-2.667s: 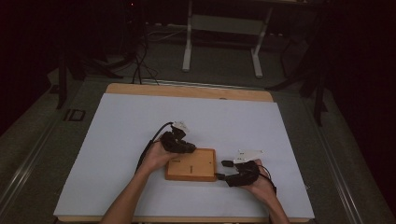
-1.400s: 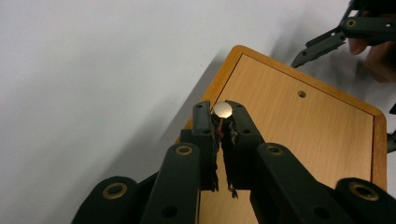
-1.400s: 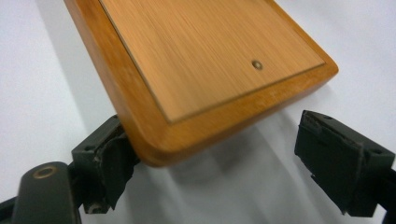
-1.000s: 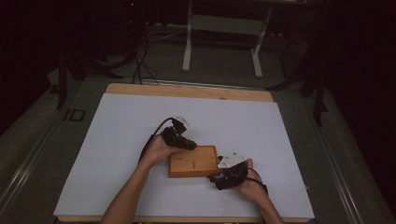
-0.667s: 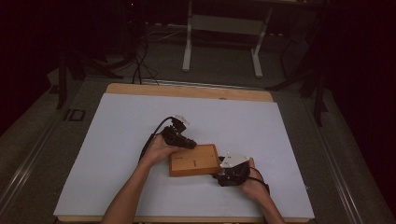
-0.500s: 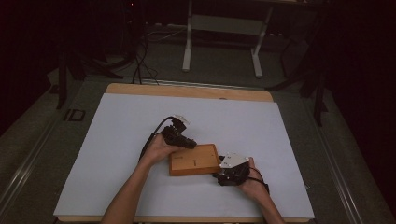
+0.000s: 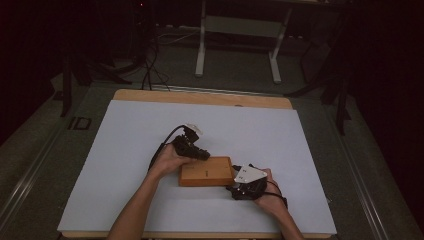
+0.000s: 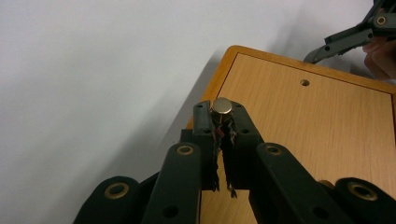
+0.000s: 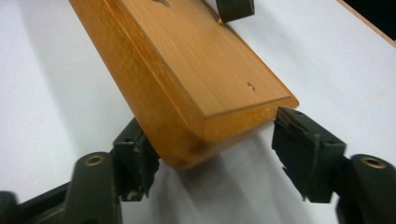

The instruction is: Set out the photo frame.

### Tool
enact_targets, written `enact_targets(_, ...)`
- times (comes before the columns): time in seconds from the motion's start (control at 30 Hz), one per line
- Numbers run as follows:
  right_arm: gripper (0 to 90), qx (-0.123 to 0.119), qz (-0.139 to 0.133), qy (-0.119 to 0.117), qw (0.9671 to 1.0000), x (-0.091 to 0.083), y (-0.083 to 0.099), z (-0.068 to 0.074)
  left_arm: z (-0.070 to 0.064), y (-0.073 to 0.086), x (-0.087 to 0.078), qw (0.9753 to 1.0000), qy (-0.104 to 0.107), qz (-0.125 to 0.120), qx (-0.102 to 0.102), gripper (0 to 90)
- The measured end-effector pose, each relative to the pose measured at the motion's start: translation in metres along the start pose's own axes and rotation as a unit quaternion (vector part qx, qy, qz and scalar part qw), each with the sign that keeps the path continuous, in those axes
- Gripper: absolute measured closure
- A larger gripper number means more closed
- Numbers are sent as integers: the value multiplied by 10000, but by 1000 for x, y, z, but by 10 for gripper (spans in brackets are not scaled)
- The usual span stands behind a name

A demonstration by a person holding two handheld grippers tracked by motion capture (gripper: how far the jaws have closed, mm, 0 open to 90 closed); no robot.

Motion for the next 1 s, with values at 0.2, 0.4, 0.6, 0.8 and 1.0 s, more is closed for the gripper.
enact_targets(0.2, 285, -15, -35, -19, 10000, 0, -1, 1, -2, 2, 0, 9999, 89, 33, 41, 850)
enact_targets(0.4, 280, -82, -116, -38, 9999, -2, -5, 5, -4, 3, 0, 9998, 164, 45, 49, 850)
enact_targets(0.6, 281, -189, -184, -19, 9997, -5, -8, 8, -4, 3, 0, 9997, 242, 51, 46, 848)
enact_targets(0.8, 343, -209, -410, -142, 9988, -8, -15, 12, -5, 3, 2, 9993, 341, 119, 10, 836)
enact_targets(1.0, 409, -226, -527, -232, 9981, -8, -24, 19, -6, 2, 5, 9993, 337, 135, 8, 823)
Point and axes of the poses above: each handheld gripper's, and its own axes: x roughly forward along the jaws, y roughly out of its underside, z roughly to its left, the point moved 7 cm from there along x, roughly forward along the jaws, and after that the axes turned 3 degrees about z, right-handed, at the moved point
